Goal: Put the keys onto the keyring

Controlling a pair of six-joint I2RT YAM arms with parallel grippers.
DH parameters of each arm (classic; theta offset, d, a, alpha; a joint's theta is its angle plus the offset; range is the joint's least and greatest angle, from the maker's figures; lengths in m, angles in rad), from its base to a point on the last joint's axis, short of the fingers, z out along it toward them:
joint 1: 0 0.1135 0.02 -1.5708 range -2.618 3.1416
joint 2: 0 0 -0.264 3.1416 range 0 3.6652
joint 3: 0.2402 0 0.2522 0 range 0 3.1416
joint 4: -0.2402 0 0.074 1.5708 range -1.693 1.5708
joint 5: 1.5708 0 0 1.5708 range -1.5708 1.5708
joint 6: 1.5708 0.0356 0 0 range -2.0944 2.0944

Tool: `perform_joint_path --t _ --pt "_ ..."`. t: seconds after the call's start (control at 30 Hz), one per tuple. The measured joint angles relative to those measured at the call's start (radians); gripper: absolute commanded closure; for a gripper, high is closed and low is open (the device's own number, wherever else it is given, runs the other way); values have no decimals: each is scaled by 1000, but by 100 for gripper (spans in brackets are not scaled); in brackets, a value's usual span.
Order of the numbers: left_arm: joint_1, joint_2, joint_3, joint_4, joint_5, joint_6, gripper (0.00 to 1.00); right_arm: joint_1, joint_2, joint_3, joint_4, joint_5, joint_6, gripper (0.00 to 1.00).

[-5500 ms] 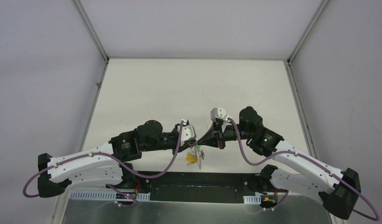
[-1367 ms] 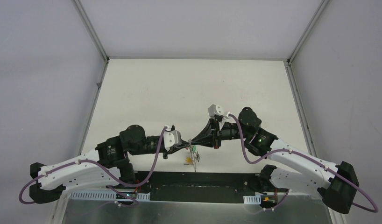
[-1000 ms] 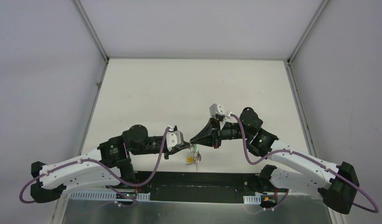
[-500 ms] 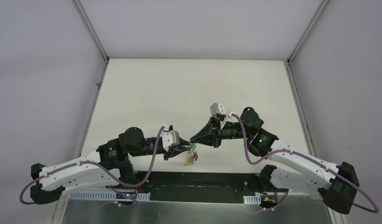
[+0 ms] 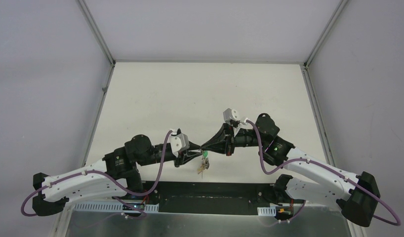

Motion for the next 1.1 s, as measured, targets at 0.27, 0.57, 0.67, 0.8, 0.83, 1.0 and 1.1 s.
perform_joint_path --t 0.27,0.57,0.67,0.8,0.83,1.0,1.1 --pt "0 -20 0 31 -14 -14 81 0 0 0 1 0 2 100" --pt "0 -22 0 29 -14 -13 100 0 0 0 0 0 2 100" --pt "0 -13 10 10 -14 -13 100 0 0 -6 0 0 2 93" --pt "0 13 55 -62 -19 -16 100 0 -1 -11 -2 8 2 61" --pt "0 24 71 -91 -24 -16 100 0 -5 -11 -2 16 4 55" --pt "0 124 218 -298 -37 -14 100 0 -40 -11 -10 56 2 40" --pt "0 200 335 -421 -36 -5 100 0 -51 -11 -15 74 0 39"
